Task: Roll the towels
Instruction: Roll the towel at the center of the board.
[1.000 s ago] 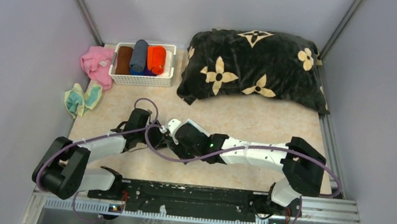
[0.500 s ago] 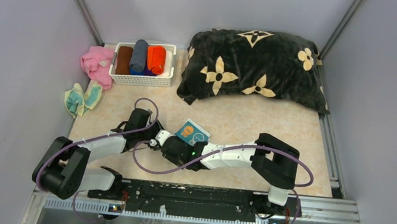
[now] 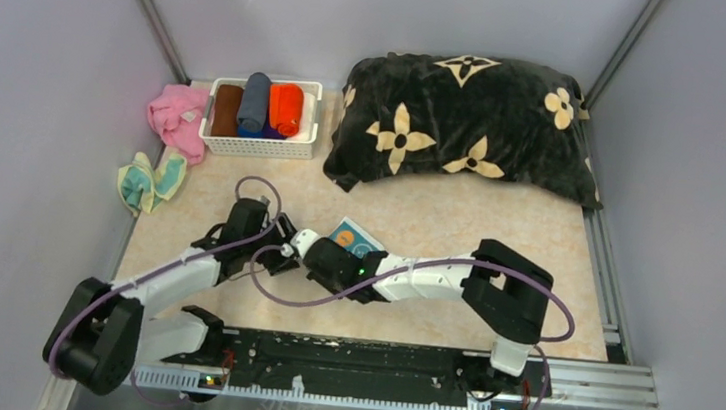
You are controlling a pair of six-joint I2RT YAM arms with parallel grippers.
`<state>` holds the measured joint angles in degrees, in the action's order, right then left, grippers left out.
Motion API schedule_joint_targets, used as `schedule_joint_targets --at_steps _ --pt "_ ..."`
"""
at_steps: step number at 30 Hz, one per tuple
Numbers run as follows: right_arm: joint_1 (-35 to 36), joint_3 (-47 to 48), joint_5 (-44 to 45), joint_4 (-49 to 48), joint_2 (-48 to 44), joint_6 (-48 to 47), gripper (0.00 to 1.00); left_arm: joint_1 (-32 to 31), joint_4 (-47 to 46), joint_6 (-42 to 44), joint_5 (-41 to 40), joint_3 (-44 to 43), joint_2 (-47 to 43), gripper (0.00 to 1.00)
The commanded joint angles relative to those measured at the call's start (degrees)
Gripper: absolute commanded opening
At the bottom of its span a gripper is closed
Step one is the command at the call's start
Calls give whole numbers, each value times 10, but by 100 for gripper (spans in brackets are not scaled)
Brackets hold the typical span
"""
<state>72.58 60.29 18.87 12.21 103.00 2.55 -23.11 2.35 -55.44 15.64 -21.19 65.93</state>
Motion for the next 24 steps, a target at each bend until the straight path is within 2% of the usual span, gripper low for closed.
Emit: schedule_joint_targets --at_steps 1,5,11,15,18,22,24 --pt "-65 -44 -272 -33 -15 43 0 1 74 20 -47 -1 -73 69" --pt "-144 -74 -496 -136 -24 119 0 1 111 16 -51 10 -139 72" --pt "-220 -121 -668 -285 22 257 0 1 96 -1 -14 37 -167 72" --pt "-254 -147 -726 -380 67 345 0 1 55 -6 0 36 -136 71" --pt "-275 -166 -737 -425 86 396 0 1 23 -4 7 24 -94 70" --pt "-287 -172 -720 -411 87 394 0 1 -8 0 18 10 -33 62" --pt "-287 -161 -696 -363 73 364 3 0 -21 0 23 8 -6 56"
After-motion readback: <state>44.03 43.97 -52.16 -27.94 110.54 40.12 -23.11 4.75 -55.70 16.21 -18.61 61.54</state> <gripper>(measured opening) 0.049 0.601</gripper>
